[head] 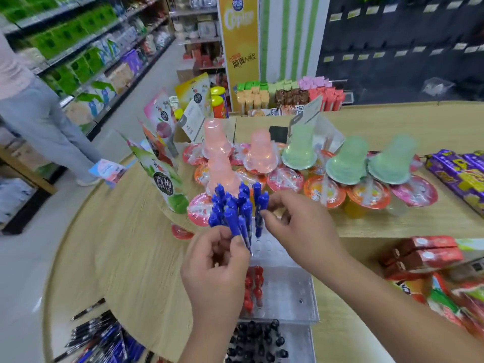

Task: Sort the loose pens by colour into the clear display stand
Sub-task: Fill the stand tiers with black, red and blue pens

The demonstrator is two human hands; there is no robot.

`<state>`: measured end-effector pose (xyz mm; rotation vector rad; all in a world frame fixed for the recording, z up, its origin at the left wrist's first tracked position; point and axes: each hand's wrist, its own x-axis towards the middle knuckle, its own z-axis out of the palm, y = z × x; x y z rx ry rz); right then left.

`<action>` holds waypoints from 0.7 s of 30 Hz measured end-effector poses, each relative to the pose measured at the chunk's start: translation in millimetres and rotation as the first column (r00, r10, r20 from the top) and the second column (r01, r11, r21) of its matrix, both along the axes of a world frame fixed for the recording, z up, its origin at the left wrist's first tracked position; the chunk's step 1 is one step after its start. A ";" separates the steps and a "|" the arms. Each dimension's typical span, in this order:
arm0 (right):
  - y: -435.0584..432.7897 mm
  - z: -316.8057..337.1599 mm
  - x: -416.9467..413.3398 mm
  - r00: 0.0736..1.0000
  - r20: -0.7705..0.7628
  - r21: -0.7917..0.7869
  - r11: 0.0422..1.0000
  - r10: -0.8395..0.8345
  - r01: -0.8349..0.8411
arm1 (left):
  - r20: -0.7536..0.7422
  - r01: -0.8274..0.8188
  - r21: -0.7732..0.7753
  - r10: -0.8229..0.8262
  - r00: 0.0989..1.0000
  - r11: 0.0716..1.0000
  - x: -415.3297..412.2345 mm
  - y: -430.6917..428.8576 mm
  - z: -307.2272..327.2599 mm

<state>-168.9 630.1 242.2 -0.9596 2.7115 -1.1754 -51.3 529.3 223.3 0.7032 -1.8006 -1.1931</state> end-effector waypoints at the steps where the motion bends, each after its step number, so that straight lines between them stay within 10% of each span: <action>1: -0.9 0.3 -1.1 1.000 -0.009 0.021 1.000 0.001 -0.001 | 0.008 0.000 -0.011 0.000 1.000 1.000 -1.0 -0.8 -0.5; 13: 5.0 9.6 -2.8 0.999 0.030 0.061 0.997 0.042 -0.044 | -0.013 0.055 -0.035 -0.056 0.998 0.998 3.0 1.0 7.8; 21: 33.2 24.3 39.7 0.976 0.107 -0.245 0.956 0.192 -0.161 | -0.009 0.185 0.004 -0.185 0.983 0.983 6.2 17.0 7.7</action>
